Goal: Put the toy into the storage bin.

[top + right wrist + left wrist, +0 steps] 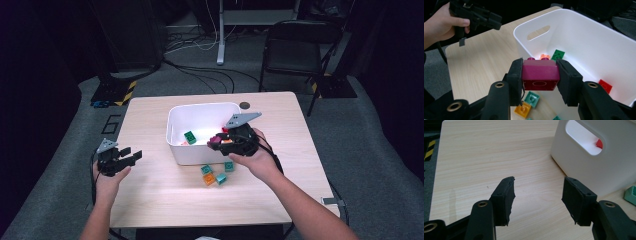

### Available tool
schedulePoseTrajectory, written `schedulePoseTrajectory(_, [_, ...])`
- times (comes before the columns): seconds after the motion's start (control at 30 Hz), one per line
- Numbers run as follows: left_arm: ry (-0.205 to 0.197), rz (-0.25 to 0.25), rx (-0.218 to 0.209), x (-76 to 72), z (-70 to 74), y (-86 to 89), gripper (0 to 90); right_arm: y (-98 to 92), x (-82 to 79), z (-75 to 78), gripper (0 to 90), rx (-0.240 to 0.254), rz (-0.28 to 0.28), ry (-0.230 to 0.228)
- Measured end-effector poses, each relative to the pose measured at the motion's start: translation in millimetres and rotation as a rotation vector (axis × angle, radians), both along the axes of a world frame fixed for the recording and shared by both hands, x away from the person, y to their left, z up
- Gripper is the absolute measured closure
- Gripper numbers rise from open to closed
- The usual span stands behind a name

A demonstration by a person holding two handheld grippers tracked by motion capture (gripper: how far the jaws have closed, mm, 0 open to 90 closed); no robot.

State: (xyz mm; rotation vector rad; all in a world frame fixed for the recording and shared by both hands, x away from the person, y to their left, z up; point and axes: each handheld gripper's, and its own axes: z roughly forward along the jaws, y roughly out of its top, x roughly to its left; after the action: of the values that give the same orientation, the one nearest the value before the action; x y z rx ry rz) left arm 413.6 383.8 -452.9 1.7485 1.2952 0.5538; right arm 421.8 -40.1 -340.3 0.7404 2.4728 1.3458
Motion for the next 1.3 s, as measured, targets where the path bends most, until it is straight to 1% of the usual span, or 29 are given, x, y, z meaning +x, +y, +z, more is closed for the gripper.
schedulePoseTrajectory(0.03, [-0.007,0.004,-0.006,0.2,-0.6,0.0,42.8,1.0,3.5,2.5,58.4,0.002,-0.002,-0.003])
schedulePoseTrajectory(0.1, [0.003,-0.001,0.001,0.1,-0.3,0.8,42.8,3.4,12.1,7.8,58.4,0.006,-0.004,-0.007])
schedulePoseTrajectory(0.17, [0.006,0.0,0.0,0.4,-0.7,0.4,42.8,6.6,19.5,11.9,58.5,0.004,-0.008,-0.004])
schedulePoseTrajectory(0.23, [0.005,-0.001,-0.002,0.6,-0.8,0.2,42.8,10.7,29.2,14.8,58.4,0.008,-0.009,-0.004])
schedulePoseTrajectory(0.33, [0.005,0.0,0.001,1.0,-0.9,1.0,42.8,16.3,39.3,15.7,58.4,0.005,-0.014,0.002])
schedulePoseTrajectory(0.43, [0.006,0.001,-0.005,0.7,-0.8,1.7,42.8,24.0,54.3,13.2,58.4,0.004,-0.018,0.007])
schedulePoseTrajectory(0.47, [0.005,-0.001,-0.005,0.5,-0.6,2.0,42.8,25.1,56.2,12.8,58.4,0.005,-0.017,0.008])
schedulePoseTrajectory(0.53, [0.006,0.0,-0.005,0.4,-0.6,2.3,42.8,30.3,61.7,11.1,58.4,0.008,-0.026,0.026])
schedulePoseTrajectory(0.63, [0.004,0.0,-0.006,0.4,-0.7,2.2,42.8,39.2,72.6,7.2,58.4,0.003,-0.027,0.03])
schedulePoseTrajectory(0.8, [0.004,-0.004,-0.007,0.6,-0.1,1.9,42.8,48.5,86.6,2.8,58.4,-0.002,-0.038,0.038])
schedulePoseTrajectory(0.87, [0.007,-0.003,-0.007,0.7,-0.2,2.1,42.7,52.1,93.5,1.7,58.4,-0.006,-0.04,0.029])
schedulePoseTrajectory(1.1, [-0.004,0.0,-0.012,0.9,0.3,3.0,42.8,59.4,111.8,-1.6,58.4,-0.011,-0.07,0.045])
schedulePoseTrajectory(1.2, [0.0,0.001,-0.015,0.8,0.1,3.8,42.8,63.7,118.7,-4.0,58.4,-0.017,-0.08,0.05])
schedulePoseTrajectory(1.27, [-0.005,0.004,-0.017,0.9,0.3,4.1,42.8,67.9,123.2,-7.3,58.4,-0.021,-0.078,0.06])
schedulePoseTrajectory(1.3, [-0.01,0.006,-0.021,0.8,0.1,3.9,42.8,69.7,124.3,-8.7,58.4,-0.022,-0.078,0.075])
